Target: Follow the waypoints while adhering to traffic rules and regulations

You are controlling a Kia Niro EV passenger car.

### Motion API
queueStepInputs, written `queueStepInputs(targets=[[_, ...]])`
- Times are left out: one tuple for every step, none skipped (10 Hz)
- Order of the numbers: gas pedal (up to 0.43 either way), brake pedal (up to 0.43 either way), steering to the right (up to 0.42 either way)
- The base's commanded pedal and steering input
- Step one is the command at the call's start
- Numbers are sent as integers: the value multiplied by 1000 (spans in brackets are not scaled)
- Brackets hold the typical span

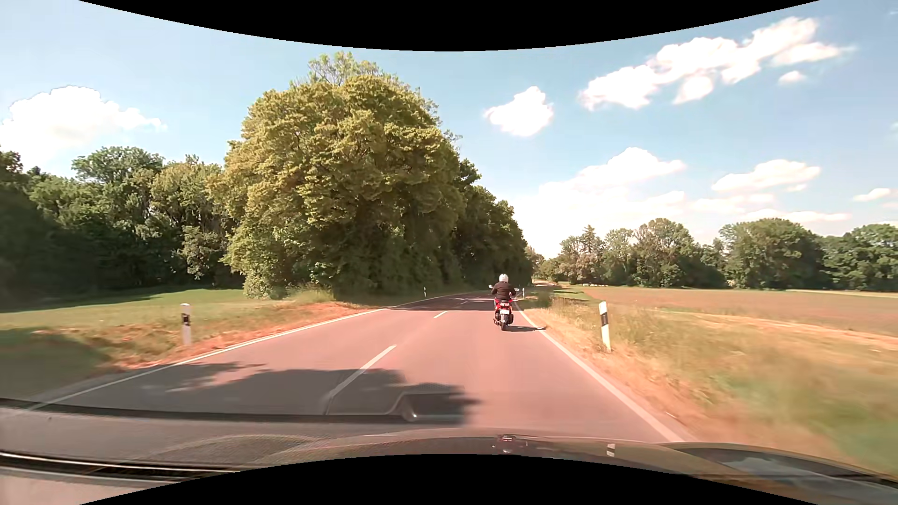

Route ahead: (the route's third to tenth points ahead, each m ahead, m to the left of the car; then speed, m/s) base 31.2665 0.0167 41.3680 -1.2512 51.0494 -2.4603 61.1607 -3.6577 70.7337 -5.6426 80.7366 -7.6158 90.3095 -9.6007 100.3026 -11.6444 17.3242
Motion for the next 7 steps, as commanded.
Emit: queueStepInputs(targets=[[209, 6, 11], [209, 6, 11], [209, 6, 13], [209, 6, 14], [209, 6, 16], [209, 6, 17], [209, 6, 17]])
